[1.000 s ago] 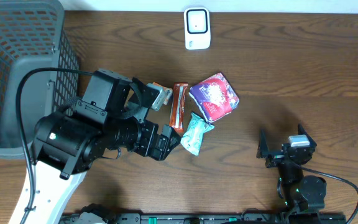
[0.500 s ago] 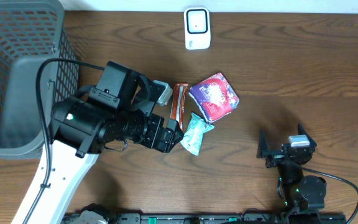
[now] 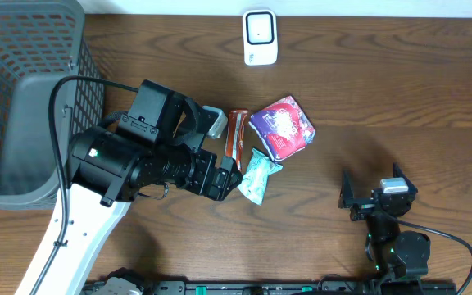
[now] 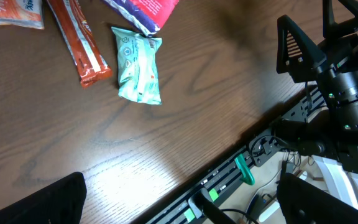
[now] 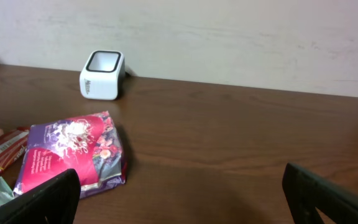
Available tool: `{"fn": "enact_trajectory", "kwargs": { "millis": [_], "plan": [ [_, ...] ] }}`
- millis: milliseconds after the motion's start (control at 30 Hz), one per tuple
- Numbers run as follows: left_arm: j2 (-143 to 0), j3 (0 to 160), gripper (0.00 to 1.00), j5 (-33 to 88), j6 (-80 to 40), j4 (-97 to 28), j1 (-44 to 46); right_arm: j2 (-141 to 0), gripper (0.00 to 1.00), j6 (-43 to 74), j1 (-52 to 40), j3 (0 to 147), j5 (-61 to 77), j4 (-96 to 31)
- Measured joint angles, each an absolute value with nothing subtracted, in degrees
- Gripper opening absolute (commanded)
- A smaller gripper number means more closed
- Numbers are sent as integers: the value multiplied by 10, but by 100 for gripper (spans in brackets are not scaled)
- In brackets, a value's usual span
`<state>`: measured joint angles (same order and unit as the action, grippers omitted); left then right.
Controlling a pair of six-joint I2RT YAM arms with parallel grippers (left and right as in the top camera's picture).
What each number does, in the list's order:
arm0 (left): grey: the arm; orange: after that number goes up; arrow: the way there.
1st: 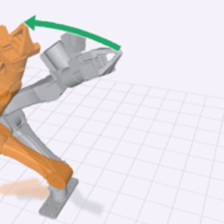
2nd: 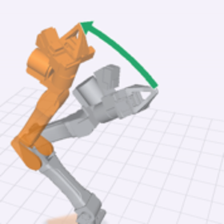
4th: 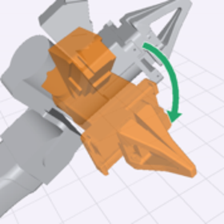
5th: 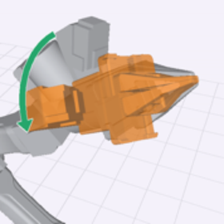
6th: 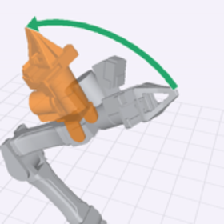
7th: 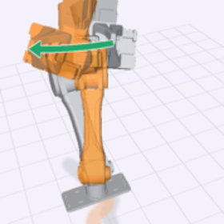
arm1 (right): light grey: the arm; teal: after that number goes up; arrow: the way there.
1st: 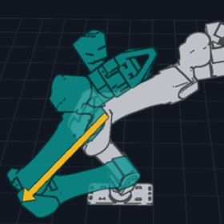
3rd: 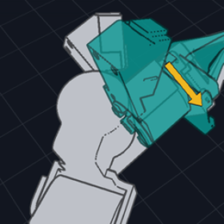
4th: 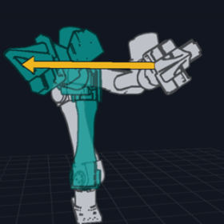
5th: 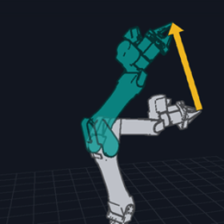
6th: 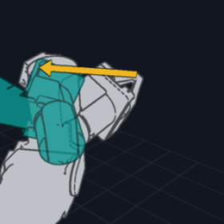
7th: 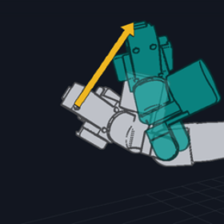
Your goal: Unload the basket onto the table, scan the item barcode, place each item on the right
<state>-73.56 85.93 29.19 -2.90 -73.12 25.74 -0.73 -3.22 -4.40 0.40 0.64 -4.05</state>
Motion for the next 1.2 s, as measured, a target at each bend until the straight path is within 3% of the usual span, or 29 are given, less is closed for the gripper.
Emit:
{"fn": "enact_trajectory", "kwargs": {
  "millis": [767,1200],
  "plan": [
    [-736,859,98,292,-29,-737,258,-10,99,-32,-44,4,6,-41],
    [-736,794,98,281,-18,-741,318,-10,99,-32,-44,4,6,-41]
  ]
}}
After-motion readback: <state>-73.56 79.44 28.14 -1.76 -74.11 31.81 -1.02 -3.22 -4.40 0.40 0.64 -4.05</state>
